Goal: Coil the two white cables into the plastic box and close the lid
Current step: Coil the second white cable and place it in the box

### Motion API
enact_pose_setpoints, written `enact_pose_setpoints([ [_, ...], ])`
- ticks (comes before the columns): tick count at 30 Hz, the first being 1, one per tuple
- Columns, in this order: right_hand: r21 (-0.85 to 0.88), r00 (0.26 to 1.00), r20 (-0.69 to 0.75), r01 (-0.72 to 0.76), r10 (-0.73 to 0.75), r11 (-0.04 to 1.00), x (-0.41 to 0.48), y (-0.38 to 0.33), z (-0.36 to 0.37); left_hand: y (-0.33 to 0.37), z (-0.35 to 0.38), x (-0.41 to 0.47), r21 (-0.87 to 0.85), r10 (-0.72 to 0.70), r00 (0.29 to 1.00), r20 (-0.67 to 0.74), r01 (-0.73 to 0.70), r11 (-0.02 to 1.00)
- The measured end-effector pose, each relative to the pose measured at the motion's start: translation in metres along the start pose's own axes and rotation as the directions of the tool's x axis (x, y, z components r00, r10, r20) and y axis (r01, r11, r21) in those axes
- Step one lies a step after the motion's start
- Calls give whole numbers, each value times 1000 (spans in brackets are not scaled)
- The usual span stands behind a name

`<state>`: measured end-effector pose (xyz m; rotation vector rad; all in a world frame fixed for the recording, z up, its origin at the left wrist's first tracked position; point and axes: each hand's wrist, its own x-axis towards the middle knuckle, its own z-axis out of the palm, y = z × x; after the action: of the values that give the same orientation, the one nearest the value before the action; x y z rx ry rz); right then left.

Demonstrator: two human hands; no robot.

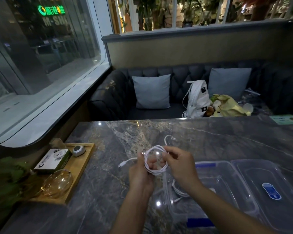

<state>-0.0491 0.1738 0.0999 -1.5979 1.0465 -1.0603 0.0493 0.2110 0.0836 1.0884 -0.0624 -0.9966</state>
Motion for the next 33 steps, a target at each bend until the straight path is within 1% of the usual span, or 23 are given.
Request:
enact_pose_setpoints([
  [1, -40, 1000, 16, 21, -21, 999, -3, 0, 2, -1, -1, 4, 4, -61, 998, -9, 61, 998],
  [2, -63, 999, 31, 38, -36, 997, -5, 1, 4, -2, -3, 7, 60, -93, 996, -10, 93, 994],
  [3, -81, 998, 41, 58, -55, 995, -7, 2, 6, -4, -6, 10, 153, -88, 996, -20, 90, 984],
  [4, -104, 996, 47, 79, -75, 991, -10, 3, 7, -6, -10, 13, 263, -44, 998, -36, 52, 963],
  [6, -160, 993, 46, 113, -107, 981, -13, 6, 10, -8, -15, 15, 463, 102, 994, -35, -74, 883],
  [7, -169, 993, 46, 113, -107, 979, -13, 7, 11, -9, -16, 15, 554, 172, 985, -9, -139, 821],
  [8, -163, 994, 49, 107, -100, 981, -13, 7, 11, -9, -17, 16, 647, 237, 971, 35, -203, 735],
  [10, -140, 993, 65, 103, -94, 985, -11, 7, 12, -8, -17, 15, 792, 321, 936, 148, -306, 528],
  [11, -138, 992, 74, 110, -101, 984, -12, 7, 12, -8, -17, 15, 824, 340, 922, 184, -334, 459],
  [12, -139, 990, 86, 120, -109, 983, -12, 7, 13, -7, -17, 13, 837, 353, 913, 203, -349, 421],
  [14, -147, 988, 96, 134, -120, 980, -13, 7, 13, -3, -18, 13, 843, 348, 904, 248, -379, 383],
  [17, -81, 995, 77, 68, -62, 994, -8, 9, 12, 7, -21, 17, 850, 228, 895, 383, -438, 292],
  [19, -45, 996, 79, 36, -32, 998, -3, 12, 12, 11, -23, 22, 852, 190, 883, 429, -466, 238],
  [21, -50, 996, 87, 41, -36, 998, 0, 14, 14, 10, -24, 25, 856, 179, 876, 448, -478, 197],
  [22, -53, 995, 93, 46, -41, 998, 2, 14, 14, 9, -26, 25, 858, 171, 880, 443, -471, 205],
  [23, -55, 994, 97, 46, -40, 997, 4, 14, 14, 8, -26, 25, 852, 161, 885, 438, -465, 239],
  [25, -72, 993, 113, 36, -28, 997, 9, 15, 14, 9, -28, 27, 831, 148, 900, 410, -435, 347],
  [27, -95, 991, 135, 25, -12, 995, 15, 17, 17, 14, -30, 30, 807, 139, 912, 387, -408, 428],
  [29, -107, 990, 144, 13, 3, 994, 18, 19, 19, 18, -34, 33, 791, 112, 909, 401, -405, 459],
  [30, -109, 989, 150, 6, 10, 994, 20, 20, 19, 20, -35, 32, 774, 84, 906, 415, -400, 490],
  [32, -106, 986, 163, -13, 30, 994, 24, 19, 19, 21, -39, 31, 694, 48, 899, 435, -368, 618],
  [33, -103, 983, 179, -31, 49, 994, 26, 18, 19, 21, -41, 31, 649, 51, 897, 439, -356, 673],
])
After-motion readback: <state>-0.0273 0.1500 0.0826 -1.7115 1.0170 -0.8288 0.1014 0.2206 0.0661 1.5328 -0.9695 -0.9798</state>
